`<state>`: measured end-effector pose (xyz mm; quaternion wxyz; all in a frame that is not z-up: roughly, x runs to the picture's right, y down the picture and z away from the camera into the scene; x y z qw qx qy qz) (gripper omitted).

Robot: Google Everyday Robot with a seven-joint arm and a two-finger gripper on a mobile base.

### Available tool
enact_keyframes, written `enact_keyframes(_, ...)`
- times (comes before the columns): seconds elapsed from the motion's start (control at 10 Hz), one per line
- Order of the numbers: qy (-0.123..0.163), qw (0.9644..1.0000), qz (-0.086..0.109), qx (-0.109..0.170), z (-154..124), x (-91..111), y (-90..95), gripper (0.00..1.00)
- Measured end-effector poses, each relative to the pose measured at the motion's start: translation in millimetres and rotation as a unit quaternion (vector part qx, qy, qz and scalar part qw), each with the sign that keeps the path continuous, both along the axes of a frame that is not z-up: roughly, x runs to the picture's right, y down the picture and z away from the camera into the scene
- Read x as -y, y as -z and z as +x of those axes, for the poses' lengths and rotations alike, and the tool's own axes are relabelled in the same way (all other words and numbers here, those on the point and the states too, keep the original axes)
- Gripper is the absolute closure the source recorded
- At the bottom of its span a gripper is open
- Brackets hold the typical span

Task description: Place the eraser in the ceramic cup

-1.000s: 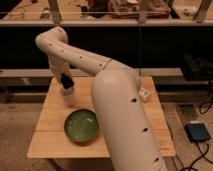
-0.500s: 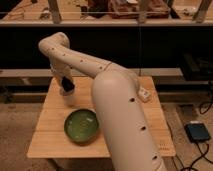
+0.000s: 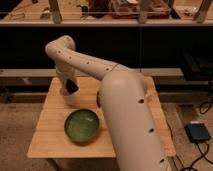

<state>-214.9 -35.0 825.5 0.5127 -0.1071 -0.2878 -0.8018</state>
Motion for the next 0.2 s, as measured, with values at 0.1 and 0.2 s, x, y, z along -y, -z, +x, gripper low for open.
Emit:
enact_keyframes(0.1,-0.005,1.0,-0.001,0.002,2.1,0.1,3.5,0.66)
enact_keyframes(0.2,-0.006,1.0,0.0,0.002,9.0,0.8,8.1,0.65)
